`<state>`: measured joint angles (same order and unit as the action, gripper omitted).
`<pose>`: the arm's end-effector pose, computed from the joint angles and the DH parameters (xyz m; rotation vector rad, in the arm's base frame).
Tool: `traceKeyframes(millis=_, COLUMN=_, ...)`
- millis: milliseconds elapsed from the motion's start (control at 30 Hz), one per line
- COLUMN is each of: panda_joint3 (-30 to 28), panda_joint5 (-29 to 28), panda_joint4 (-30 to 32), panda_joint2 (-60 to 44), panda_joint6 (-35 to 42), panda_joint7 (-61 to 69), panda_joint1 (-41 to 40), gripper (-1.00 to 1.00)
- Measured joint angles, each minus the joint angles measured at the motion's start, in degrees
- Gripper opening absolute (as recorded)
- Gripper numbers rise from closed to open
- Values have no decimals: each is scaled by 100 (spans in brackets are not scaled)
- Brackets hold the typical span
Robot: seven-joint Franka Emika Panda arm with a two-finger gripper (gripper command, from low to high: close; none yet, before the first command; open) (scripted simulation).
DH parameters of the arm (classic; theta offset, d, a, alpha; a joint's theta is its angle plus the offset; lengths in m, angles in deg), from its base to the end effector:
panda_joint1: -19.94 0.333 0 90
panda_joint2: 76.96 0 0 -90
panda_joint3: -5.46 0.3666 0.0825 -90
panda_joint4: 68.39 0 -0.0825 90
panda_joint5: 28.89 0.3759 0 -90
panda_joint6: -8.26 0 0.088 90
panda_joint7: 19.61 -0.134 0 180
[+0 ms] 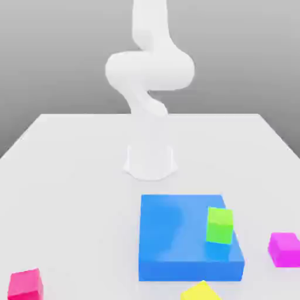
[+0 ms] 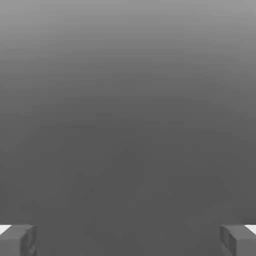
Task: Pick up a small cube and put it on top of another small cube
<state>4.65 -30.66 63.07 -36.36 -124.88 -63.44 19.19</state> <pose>0.3562 -0.0130 0.7019 -2.5189 1.0354 -0.9921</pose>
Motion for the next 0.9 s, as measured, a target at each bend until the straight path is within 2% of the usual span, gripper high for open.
traceKeyframes(millis=233, panda_joint3=-349, panda_joint5=-368, panda_joint4=-91, panda_joint2=-1484, panda_joint6=-381, panda_joint7=671, panda_joint1=-182, gripper=0)
traceKeyframes(millis=433, panda_joint3=-744, panda_joint5=-415, panda_joint4=-165, panda_joint2=-2725, panda_joint6=-711, panda_joint7=1422, panda_joint1=-306, gripper=0)
traceKeyframes(millis=633, panda_joint3=-1029, panda_joint5=-117, panda_joint4=-233, panda_joint2=-3982, panda_joint6=-1056, panda_joint7=2413, panda_joint1=-614, gripper=0)
traceKeyframes(millis=900, panda_joint3=-961, panda_joint5=593, panda_joint4=-332, panda_joint2=-5665, panda_joint6=-1493, panda_joint7=3947, panda_joint1=-1234, gripper=0)
